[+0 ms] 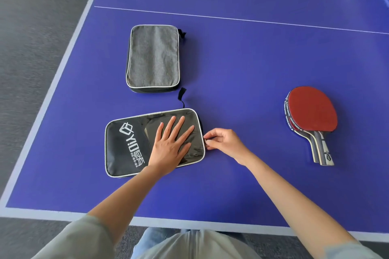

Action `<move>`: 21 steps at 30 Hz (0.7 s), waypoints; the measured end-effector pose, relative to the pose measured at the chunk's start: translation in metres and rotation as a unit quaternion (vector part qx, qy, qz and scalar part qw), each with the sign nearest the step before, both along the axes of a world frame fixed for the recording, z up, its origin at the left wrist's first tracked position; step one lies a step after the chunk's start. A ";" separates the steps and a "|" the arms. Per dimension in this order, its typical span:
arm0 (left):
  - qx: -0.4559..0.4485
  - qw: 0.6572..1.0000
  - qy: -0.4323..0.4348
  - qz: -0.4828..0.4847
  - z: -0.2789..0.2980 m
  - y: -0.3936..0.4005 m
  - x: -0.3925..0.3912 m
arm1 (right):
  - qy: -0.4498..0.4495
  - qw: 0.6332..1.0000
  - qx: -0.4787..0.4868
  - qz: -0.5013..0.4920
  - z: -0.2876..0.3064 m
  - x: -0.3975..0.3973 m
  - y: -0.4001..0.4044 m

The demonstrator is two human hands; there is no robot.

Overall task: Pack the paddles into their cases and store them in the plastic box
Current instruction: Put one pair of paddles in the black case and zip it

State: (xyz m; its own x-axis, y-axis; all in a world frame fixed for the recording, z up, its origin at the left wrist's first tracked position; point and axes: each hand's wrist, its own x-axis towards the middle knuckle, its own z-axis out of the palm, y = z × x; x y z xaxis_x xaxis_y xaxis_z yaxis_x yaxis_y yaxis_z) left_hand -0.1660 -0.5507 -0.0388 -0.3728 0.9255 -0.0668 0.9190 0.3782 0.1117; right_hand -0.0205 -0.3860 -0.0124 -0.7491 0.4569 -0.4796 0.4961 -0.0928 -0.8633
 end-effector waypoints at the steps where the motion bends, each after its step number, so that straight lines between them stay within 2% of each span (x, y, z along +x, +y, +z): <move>1: -0.001 1.000 -0.002 0.002 0.000 0.000 0.000 | 0.005 1.000 -0.027 -0.006 -0.003 0.004 -0.001; 4: -0.005 1.000 -0.009 0.006 -0.001 0.000 0.001 | 0.035 0.997 -0.069 -0.024 -0.008 0.010 -0.008; 8: -0.007 1.000 -0.007 0.006 0.000 -0.001 0.001 | 0.040 0.995 -0.079 -0.039 -0.010 0.010 -0.010; 12: -0.005 1.000 0.006 0.000 0.003 0.000 0.002 | 0.028 0.997 -0.078 -0.008 -0.007 0.007 -0.005; 18: -0.002 1.000 0.004 0.005 0.003 0.000 0.003 | 0.027 0.999 -0.030 0.000 -0.010 0.003 0.000; 21: 0.000 1.000 0.004 0.008 0.003 0.001 0.002 | 0.025 0.998 0.032 0.038 -0.009 0.004 0.009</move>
